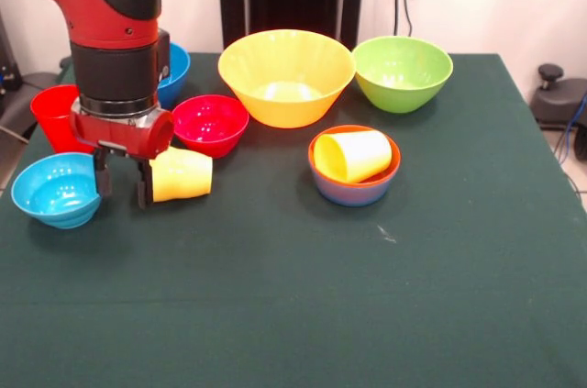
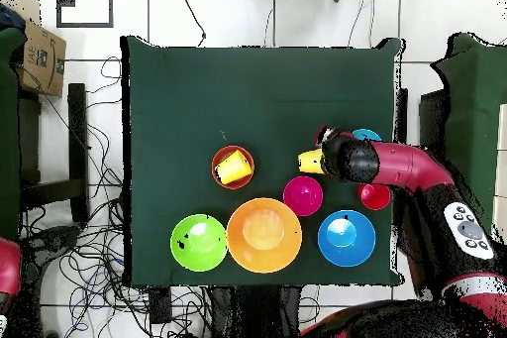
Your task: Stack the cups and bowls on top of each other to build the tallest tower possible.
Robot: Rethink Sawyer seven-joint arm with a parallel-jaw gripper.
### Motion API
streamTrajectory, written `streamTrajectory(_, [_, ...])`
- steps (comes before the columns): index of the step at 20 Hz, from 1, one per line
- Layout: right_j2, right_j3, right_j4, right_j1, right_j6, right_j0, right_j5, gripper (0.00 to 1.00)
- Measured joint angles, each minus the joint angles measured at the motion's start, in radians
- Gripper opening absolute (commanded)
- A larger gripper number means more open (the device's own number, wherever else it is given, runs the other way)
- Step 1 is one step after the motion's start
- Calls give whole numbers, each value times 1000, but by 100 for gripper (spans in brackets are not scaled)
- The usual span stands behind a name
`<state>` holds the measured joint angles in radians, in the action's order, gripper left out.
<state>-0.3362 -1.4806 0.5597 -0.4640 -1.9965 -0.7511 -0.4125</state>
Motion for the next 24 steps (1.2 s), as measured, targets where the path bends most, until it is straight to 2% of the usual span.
streamTrajectory(7, [-24,0,10,-6,0,-27,-6,100])
streamTrajectory(17, [-68,-10,11,-113,0,-29,-100,100])
streamTrajectory(24, [-81,-12,11,-155,0,-31,-111,100])
